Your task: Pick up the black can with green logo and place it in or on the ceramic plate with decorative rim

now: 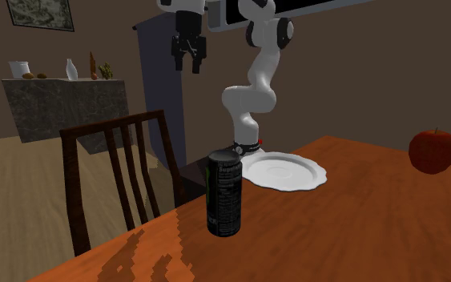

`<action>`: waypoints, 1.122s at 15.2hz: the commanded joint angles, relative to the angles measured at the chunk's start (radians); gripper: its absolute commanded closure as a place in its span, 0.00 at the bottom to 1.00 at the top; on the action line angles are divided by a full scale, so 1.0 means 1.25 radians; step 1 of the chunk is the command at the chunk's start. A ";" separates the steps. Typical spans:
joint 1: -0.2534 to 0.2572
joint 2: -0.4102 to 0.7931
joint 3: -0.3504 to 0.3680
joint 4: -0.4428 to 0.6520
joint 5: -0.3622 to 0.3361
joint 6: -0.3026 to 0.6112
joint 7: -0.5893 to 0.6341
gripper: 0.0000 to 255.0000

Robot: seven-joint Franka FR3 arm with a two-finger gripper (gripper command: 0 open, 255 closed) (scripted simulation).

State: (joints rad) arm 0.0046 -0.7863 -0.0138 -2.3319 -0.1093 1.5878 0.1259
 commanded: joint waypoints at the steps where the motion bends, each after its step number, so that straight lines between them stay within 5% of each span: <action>1: 0.000 0.000 0.000 0.000 0.000 0.000 0.000 0.00; 17: 0.061 0.327 0.185 0.111 0.116 0.192 0.254 0.00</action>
State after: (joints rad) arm 0.0762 -0.4094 0.2033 -2.2118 0.0315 1.8158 0.4219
